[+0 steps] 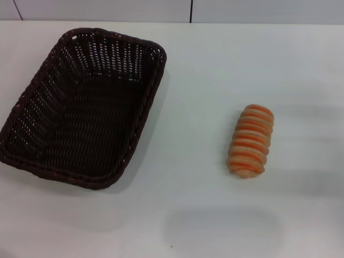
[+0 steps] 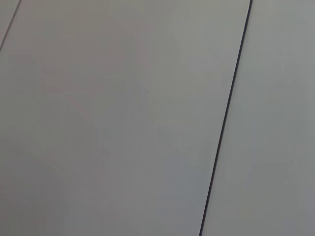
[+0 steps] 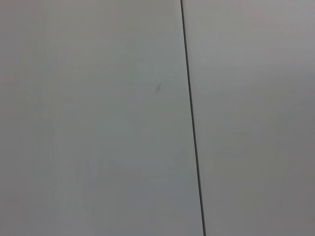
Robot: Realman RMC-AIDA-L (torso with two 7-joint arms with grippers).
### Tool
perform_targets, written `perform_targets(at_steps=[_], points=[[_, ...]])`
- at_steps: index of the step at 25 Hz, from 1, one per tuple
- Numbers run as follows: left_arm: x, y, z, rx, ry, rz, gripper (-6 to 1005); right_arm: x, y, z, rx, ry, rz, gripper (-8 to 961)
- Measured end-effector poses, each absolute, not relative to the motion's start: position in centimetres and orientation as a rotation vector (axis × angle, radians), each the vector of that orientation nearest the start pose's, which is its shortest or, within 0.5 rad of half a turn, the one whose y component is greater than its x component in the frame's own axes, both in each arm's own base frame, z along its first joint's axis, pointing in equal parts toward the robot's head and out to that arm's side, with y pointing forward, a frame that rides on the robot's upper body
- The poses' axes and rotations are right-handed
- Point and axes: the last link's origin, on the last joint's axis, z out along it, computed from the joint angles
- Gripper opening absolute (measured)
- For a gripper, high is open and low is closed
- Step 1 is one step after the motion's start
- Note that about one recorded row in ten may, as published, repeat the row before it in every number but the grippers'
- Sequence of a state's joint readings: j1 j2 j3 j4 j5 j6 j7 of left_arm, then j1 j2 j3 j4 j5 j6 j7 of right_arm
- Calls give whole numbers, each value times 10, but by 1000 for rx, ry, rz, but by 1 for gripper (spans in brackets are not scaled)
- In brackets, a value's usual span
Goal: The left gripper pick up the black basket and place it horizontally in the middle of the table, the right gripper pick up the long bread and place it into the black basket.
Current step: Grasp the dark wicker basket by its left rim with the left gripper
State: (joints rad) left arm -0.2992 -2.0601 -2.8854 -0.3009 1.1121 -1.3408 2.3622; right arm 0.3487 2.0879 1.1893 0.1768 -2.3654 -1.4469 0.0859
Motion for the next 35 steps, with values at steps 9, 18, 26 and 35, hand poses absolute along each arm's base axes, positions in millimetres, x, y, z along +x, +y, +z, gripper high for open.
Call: perform_targets(at_steps=[9, 18, 26, 35], points=[[-393, 283, 103, -1309, -656, -931, 839, 338, 303, 48, -1217, 377, 793, 607], [-383, 291, 112, -1378, -755, -1077, 831, 338, 302, 48, -1214, 377, 798, 607], [-349, 317, 142, -1629, -941, -1063, 825, 338, 298, 47, -1204, 381, 809, 607], [-275, 338, 153, -1952, -1074, -488, 817, 338, 296, 47, -1198, 384, 815, 606]])
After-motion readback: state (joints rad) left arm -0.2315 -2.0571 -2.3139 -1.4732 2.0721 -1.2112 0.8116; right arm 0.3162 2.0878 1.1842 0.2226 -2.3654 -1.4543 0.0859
